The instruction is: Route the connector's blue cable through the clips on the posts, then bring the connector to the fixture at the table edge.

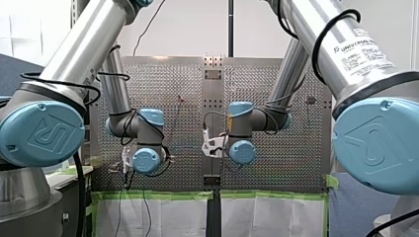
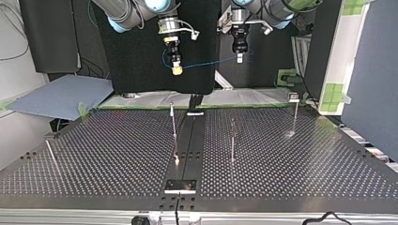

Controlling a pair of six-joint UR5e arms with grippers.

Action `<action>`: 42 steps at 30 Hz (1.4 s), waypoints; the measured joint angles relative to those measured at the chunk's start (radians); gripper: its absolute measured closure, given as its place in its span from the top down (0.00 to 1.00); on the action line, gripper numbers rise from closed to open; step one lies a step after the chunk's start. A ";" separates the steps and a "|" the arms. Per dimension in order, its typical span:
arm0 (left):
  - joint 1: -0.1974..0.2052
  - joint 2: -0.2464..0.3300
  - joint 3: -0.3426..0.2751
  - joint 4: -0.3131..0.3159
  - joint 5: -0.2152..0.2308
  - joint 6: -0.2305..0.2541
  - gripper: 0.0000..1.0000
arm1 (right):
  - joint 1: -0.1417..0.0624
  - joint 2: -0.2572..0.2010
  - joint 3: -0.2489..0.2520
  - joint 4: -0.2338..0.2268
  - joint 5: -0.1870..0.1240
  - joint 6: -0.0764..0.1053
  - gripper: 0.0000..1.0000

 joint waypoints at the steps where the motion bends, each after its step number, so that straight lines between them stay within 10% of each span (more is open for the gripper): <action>1: 0.000 0.000 0.000 0.000 0.000 0.000 0.00 | 0.000 0.000 0.000 0.000 0.000 0.000 0.07; 10: 0.000 -0.001 0.000 0.000 0.000 0.000 0.00 | -0.005 0.007 -0.008 0.008 0.008 -0.008 0.12; 24: 0.000 -0.001 0.000 0.000 0.000 0.000 0.00 | -0.014 0.125 -0.125 0.124 0.114 -0.025 0.12; 42: 0.007 0.029 0.057 -0.049 0.009 0.011 0.00 | 0.001 0.193 -0.211 0.269 0.112 0.002 0.12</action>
